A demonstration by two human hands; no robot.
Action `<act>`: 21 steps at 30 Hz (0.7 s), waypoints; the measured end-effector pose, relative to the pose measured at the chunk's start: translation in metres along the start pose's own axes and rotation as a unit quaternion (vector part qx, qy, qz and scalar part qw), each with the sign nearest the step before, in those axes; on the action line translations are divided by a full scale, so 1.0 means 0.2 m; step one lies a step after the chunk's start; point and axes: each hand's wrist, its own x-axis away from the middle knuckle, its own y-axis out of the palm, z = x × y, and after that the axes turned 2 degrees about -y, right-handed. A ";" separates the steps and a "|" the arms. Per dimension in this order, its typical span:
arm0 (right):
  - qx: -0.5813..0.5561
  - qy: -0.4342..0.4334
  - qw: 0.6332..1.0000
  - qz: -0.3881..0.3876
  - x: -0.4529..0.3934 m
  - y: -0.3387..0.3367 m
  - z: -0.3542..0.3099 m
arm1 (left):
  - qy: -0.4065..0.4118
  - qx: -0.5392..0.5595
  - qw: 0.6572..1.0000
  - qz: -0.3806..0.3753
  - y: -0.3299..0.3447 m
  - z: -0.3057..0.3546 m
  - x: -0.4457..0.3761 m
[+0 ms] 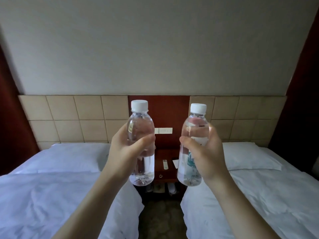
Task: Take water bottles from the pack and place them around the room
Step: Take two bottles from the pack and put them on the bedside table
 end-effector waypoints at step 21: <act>0.030 0.019 0.999 0.004 -1.95 0.30 1.30 | -0.042 -0.014 0.999 -0.013 0.16 -1.20 -2.01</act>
